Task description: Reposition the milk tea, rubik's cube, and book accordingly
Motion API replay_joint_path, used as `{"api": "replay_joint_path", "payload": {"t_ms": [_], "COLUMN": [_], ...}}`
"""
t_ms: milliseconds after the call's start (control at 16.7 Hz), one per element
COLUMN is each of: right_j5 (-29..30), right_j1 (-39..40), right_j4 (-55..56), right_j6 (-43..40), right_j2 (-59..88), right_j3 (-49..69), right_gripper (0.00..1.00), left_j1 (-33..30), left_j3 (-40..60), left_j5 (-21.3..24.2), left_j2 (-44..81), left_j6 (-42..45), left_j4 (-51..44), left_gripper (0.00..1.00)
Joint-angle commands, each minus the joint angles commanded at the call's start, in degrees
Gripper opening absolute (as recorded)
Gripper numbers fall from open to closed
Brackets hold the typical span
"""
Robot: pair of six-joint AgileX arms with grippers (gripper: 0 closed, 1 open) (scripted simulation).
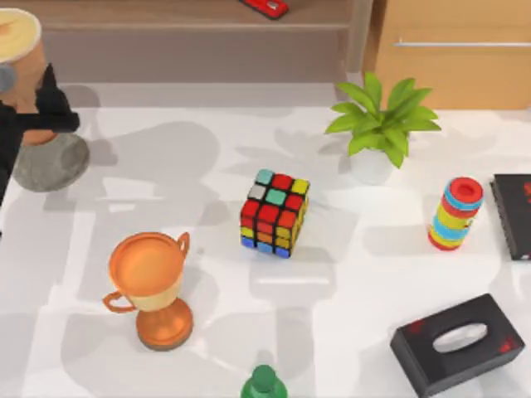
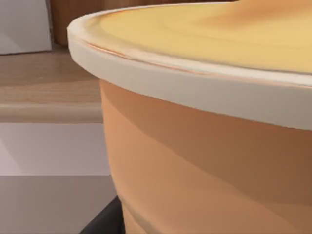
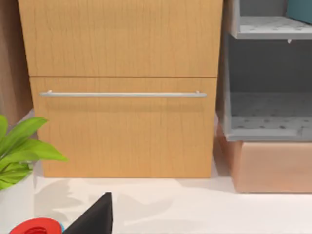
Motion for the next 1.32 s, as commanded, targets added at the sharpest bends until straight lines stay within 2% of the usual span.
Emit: {"api": "replay_joint_path", "payload": {"t_ms": [360,660,1320], "right_j5": [0.0,0.0,0.0], "right_j1": [0.0,0.0,0.0], "right_j4": [0.0,0.0,0.0], "right_j6": [0.0,0.0,0.0], "right_j2": [0.0,0.0,0.0], "right_j3": [0.0,0.0,0.0], "right_gripper": [1.0,1.0,1.0], "left_j1": [0.2,0.1,0.1], "left_j3": [0.0,-0.1,-0.1], "left_j5": [0.1,0.2,0.2], "left_j2": [6.4,7.2,7.2], "left_j6": [-0.1,-0.2,-0.2], "left_j4": [6.2,6.9,6.9], "left_gripper": [0.0,0.0,0.83]}}
